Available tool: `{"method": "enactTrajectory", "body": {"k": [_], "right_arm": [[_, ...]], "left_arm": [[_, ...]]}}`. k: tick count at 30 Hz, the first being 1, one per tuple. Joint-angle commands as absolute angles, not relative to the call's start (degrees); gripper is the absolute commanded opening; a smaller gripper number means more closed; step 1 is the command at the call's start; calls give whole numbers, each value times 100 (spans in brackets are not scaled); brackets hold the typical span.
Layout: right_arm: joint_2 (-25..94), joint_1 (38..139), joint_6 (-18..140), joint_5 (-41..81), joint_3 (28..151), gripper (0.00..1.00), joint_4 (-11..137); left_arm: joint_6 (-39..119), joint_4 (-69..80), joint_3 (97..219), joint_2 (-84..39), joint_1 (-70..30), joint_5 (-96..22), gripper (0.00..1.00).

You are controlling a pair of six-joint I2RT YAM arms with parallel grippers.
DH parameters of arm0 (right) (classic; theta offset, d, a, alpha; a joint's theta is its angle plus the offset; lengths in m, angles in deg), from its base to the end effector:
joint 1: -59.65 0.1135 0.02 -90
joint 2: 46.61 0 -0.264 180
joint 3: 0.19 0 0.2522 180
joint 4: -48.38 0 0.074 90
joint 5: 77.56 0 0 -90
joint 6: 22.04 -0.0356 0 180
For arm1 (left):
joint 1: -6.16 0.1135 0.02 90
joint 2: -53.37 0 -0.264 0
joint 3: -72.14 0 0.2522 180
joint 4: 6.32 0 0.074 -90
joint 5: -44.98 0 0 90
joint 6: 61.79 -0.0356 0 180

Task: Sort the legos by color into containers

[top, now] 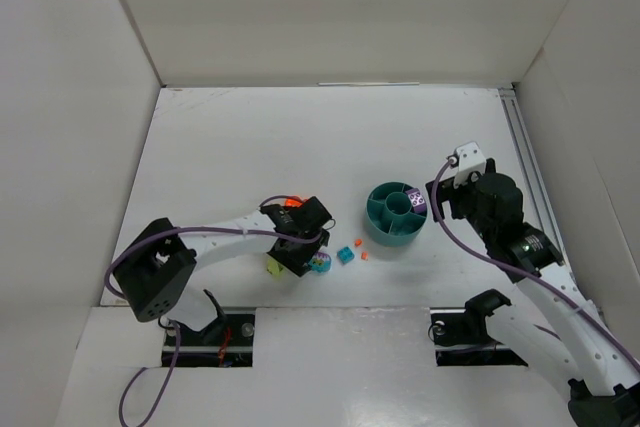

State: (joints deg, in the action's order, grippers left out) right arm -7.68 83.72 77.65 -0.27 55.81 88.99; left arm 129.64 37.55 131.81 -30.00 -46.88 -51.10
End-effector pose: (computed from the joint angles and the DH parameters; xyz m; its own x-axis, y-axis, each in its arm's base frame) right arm 0.1451 0.0562 0.3100 -0.3235 -0.3243 -0.8889 -0.2720 0.9316 -0.2409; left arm 0.1607 -0.2072 0.1732 -0.6448 -0.7640 -0.0203 -0.6974 0.5991 -0.3934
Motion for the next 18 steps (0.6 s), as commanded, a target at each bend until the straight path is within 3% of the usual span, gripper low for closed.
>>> {"method": "enactTrajectory", "body": {"k": [1,9,18], "right_arm": [[-829,8408,7640,-145,5585,100,8710],[-829,8408,7587,-250,5585,100,8763],[-829,8408,7587,-417,5585,100,8816]], "left_arm": [[12982,3882,13362,-3021,-4710,-5240,63],[12614,3952,13485,-3135,-4710,-5292,47],[12410,4601,14337,-3294,-5070,-5932,41]]}}
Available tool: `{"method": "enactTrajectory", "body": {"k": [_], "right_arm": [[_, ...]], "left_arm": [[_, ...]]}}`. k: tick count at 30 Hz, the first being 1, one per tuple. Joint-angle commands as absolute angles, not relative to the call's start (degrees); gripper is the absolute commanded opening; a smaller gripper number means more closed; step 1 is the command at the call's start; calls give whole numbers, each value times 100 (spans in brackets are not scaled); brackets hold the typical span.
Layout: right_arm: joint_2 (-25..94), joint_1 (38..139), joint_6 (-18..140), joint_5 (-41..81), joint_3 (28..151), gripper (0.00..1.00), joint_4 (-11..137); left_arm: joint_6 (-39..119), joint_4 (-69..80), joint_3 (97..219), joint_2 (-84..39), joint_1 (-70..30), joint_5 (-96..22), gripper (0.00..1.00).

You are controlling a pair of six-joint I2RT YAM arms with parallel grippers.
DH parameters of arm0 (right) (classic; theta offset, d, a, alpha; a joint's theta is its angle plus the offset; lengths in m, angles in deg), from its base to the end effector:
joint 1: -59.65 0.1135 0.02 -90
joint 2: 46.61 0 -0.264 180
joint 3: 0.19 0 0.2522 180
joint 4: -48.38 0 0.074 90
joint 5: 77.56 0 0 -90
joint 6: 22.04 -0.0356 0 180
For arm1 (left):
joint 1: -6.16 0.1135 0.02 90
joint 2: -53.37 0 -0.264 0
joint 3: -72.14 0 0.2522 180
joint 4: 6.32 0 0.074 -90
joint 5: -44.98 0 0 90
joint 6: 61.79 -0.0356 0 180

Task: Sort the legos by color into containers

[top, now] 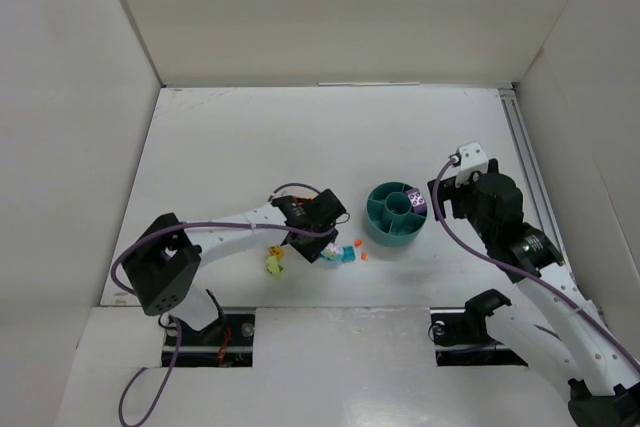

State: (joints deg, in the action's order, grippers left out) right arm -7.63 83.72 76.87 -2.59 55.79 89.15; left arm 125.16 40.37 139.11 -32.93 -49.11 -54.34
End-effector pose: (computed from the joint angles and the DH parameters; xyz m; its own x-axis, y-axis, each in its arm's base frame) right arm 0.1454 0.0548 0.3096 -0.3361 -0.3140 -0.8879 -0.2321 0.9413 -0.2450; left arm 0.1673 -0.2312 0.1938 -0.7048 -0.7026 -0.0977 -0.6103 0.6708 -0.4213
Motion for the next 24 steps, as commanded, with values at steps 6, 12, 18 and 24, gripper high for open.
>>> {"method": "enactTrajectory", "body": {"k": [6,12,18,24], "right_arm": [[-829,8408,7534,-488,5585,100,8816],[-829,8408,7534,-540,5585,100,8816],[-882,8408,7534,-655,5585,100,8816],[-996,8408,7403,-1084,5585,100,8921]], "left_arm": [[12182,4936,14882,-3355,-5273,-6330,35],[11551,5121,15286,-3355,-5562,-7128,32],[10286,4860,15972,-3302,-6125,-8508,32],[8256,3138,15938,-2864,-6187,-8747,32]]}}
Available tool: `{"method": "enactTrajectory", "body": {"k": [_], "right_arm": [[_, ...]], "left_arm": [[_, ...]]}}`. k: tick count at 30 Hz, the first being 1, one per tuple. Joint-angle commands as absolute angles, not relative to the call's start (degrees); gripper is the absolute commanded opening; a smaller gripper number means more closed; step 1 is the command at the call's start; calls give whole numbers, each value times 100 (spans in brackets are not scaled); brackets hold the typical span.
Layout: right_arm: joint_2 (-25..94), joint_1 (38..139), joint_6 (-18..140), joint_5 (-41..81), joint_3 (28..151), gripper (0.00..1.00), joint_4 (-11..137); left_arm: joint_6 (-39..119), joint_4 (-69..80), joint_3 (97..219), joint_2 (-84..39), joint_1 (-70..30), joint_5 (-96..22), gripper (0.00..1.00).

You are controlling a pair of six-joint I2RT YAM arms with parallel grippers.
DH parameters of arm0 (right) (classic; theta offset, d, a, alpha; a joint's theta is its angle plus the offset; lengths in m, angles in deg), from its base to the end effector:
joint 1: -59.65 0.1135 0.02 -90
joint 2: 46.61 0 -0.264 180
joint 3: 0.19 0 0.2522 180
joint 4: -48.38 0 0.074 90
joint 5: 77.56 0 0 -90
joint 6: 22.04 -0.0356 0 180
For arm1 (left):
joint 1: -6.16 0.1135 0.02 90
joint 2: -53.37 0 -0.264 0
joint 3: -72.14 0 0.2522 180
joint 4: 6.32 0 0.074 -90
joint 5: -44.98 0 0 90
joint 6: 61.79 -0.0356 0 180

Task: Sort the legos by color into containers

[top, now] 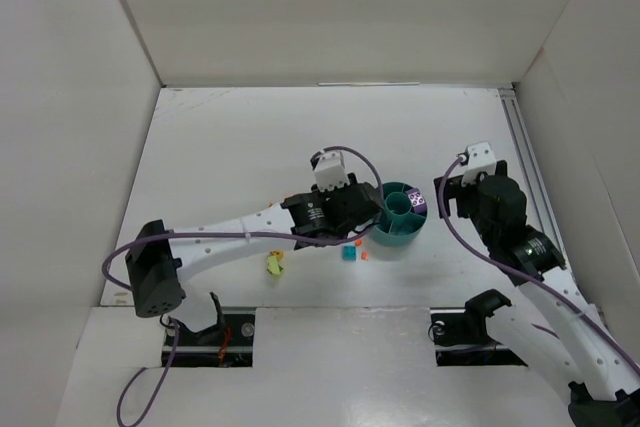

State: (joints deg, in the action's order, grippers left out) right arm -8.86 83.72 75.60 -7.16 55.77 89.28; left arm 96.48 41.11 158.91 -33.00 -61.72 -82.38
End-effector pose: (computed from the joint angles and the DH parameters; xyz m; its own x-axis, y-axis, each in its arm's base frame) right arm 0.1419 0.0503 0.3125 -0.3356 -0.2871 -0.8972 -0.1476 0.9567 -0.2509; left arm 0.1425 -0.2931 0.3039 -0.6413 -0.3830 -0.6648 -0.0410 0.8824 -0.4688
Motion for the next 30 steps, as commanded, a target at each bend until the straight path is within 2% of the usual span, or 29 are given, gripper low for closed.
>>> {"method": "enactTrajectory", "body": {"k": [1,4,8,17,21,30], "right_arm": [[-996,8408,7403,-1085,5585,100,8921],[-1049,8408,7341,-1251,5585,100,8983],[-1049,8408,7280,-1375,5585,100,9036],[-1049,8408,7174,-1533,5585,100,9088],[-1049,8408,7174,-1586,5585,100,9140],[-1049,8408,7121,-1586,5585,100,9141]], "left_arm": [[7705,2465,15859,-2741,-6187,-8747,32],[6998,1347,15638,-2670,-6187,-8519,34],[6321,877,15786,-2984,-6187,-8404,36],[6100,1184,16649,-3900,-6187,-8123,36],[5872,850,16509,-4014,-6187,-7815,36],[5871,1105,16886,-4542,-6187,-7657,36]]}}
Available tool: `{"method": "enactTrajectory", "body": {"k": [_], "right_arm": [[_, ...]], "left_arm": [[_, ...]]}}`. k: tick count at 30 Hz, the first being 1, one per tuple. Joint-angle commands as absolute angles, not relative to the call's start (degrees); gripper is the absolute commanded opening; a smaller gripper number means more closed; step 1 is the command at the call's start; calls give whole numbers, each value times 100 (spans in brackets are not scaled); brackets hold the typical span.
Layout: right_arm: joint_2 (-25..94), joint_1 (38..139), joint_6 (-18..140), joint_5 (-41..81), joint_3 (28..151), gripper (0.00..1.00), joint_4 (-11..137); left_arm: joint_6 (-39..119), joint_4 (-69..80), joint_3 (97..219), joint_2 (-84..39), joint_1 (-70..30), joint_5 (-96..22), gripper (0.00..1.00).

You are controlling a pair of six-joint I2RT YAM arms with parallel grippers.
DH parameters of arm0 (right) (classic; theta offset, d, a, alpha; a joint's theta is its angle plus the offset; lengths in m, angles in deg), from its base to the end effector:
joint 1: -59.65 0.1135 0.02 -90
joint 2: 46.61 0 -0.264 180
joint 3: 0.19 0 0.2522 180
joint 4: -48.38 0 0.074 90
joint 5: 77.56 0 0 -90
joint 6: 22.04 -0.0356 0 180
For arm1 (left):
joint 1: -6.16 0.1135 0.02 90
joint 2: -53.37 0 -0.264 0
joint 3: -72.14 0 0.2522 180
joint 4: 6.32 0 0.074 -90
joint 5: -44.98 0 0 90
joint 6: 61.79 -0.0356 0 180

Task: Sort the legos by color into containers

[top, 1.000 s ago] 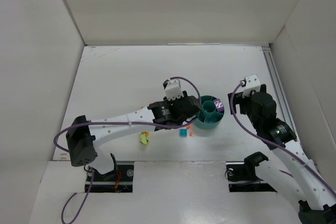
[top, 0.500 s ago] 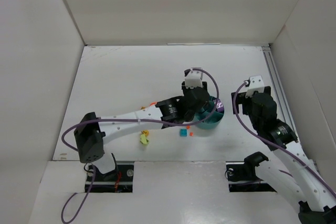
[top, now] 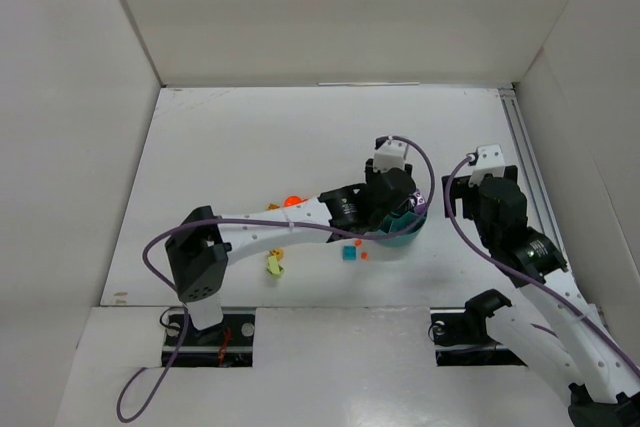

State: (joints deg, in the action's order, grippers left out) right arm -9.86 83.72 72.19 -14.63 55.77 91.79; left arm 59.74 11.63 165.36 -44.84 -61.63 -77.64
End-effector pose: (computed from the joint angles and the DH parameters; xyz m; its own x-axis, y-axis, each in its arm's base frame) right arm 0.1372 0.0435 0.3111 -0.3744 -0.2392 -0.8959 -0.0118 0.9673 -0.2533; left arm 0.1707 -0.3674 0.3123 -0.4352 -0.0993 -0.8948 0.4277 0.8518 -0.3025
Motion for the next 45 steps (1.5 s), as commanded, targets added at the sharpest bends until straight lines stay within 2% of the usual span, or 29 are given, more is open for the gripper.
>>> {"method": "enactTrajectory", "body": {"k": [1,11,18,26,28,30,33,35,40,45], "right_arm": [[-1049,8408,7121,-1586,5585,100,9141],[-1049,8408,7121,-1586,5585,100,9141],[-1049,8408,7121,-1586,5585,100,9194],[-1049,8408,7121,-1586,5585,100,9194],[-1119,8408,7121,-1586,5585,100,9194],[-1119,8408,7174,-1430,5585,100,9194],[-1181,8408,7586,-728,5585,100,8825],[-1181,8469,7831,-419,5585,100,8676],[-778,9382,8457,531,5638,98,8280],[13,11207,8563,84,6040,96,8445]], "left_arm": [[5871,1270,16956,-4629,-6187,-7718,36],[5977,1526,17080,-4920,-6187,-7789,37],[5977,1650,17282,-5104,-6187,-7789,50],[6161,1861,17387,-5026,-6187,-7858,53],[6222,1931,17327,-4832,-6187,-7859,58],[6292,1984,17212,-4613,-6117,-7912,80],[6547,1984,16695,-3964,-5775,-7772,100],[6758,1931,16143,-3331,-5529,-7693,100],[7451,2193,15051,-2100,-5072,-7692,100],[8524,3187,14137,-1090,-4447,-7578,100]]}}
